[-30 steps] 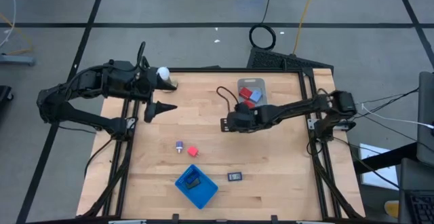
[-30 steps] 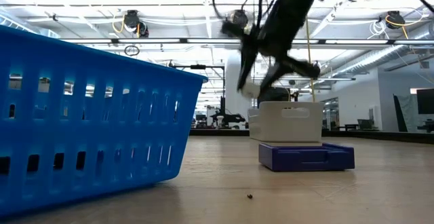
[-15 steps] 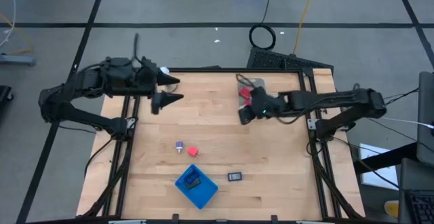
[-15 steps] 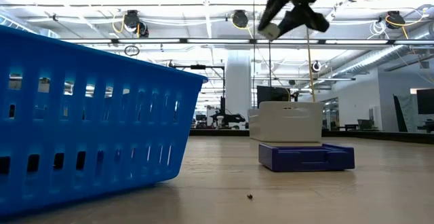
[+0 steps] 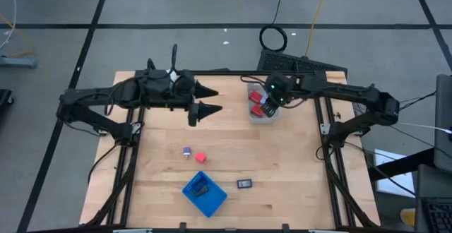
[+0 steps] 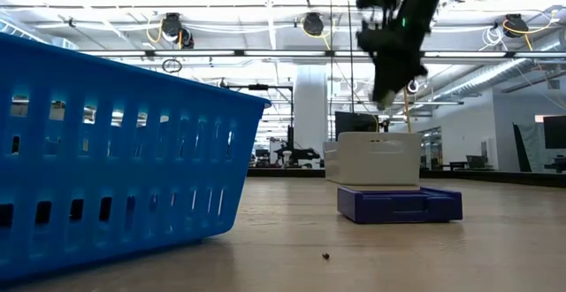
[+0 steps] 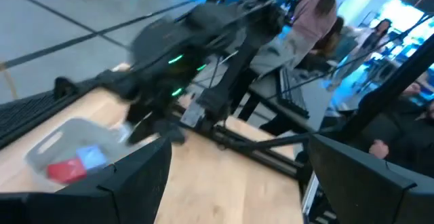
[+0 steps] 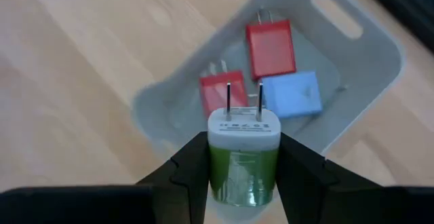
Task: Pick & Place Office items
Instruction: Put the green charger adapter into the gray bin
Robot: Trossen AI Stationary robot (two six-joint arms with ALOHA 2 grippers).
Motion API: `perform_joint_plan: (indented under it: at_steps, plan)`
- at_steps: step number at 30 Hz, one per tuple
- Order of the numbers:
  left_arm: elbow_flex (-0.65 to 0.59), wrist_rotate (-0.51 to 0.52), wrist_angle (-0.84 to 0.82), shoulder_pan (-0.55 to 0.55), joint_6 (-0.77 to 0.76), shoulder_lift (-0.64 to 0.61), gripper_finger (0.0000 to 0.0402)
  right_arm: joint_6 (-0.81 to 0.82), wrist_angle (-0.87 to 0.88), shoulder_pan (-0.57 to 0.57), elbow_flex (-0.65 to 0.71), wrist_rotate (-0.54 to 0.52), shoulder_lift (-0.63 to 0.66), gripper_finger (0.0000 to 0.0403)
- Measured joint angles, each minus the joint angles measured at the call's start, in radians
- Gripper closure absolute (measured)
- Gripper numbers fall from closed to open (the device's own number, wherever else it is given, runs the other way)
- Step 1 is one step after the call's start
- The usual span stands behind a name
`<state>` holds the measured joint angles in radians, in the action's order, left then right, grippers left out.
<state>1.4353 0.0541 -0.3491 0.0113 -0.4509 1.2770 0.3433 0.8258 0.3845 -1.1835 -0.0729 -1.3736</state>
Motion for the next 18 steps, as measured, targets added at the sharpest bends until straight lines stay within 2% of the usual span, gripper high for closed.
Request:
perform_joint_plan:
  at_steps: [6, 18]
  plan:
    - [-0.001, 0.001, 0.080, -0.014, -0.025, 0.027, 0.0053, -0.099, -0.105, 0.100, 0.126, 0.101, -0.053, 0.0280]
    - [-0.001, 0.000, 0.085, -0.018, -0.052, 0.026, 0.0053, -0.095, -0.181, 0.111, 0.169, 0.105, -0.051, 0.0280]
